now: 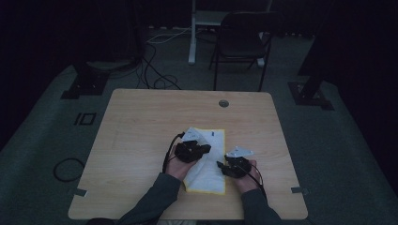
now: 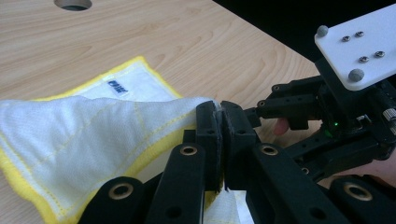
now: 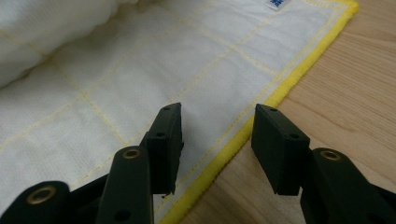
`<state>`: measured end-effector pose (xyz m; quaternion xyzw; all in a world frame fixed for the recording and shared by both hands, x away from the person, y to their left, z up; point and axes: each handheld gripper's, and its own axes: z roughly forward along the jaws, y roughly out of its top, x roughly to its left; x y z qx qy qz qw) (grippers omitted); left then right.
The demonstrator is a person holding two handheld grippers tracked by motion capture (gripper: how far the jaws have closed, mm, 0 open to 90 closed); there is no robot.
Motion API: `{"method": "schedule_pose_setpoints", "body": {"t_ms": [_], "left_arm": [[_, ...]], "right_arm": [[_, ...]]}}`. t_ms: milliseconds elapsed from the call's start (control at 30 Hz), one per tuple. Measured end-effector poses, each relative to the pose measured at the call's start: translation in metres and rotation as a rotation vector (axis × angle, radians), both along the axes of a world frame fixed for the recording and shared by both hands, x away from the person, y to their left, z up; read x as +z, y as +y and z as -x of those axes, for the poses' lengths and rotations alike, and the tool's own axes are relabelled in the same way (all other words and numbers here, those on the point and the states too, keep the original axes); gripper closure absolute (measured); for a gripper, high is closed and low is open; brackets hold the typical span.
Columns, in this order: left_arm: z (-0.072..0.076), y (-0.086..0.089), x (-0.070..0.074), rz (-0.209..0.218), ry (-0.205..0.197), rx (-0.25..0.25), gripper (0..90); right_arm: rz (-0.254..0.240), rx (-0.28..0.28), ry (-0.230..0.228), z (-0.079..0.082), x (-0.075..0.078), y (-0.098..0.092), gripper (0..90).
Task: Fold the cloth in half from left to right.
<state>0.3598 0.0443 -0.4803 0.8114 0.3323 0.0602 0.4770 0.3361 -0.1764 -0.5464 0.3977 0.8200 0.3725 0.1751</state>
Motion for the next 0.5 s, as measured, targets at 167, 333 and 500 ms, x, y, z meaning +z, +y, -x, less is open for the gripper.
{"method": "schedule_pose_setpoints", "body": {"t_ms": [167, 333, 500], "left_arm": [[-0.001, -0.006, -0.003, -0.002, 0.009, -0.006, 87.5], [-0.003, -0.011, -0.007, -0.008, 0.019, -0.009, 87.5], [-0.006, -0.017, -0.012, -0.023, 0.030, -0.019, 87.5]], "right_arm": [[0.008, 0.002, 0.000, 0.000, 0.001, -0.001, 50.6], [0.002, -0.045, -0.029, 0.001, 0.006, -0.011, 50.8], [-0.011, -0.107, -0.040, 0.000, 0.008, -0.019, 51.0]]}}
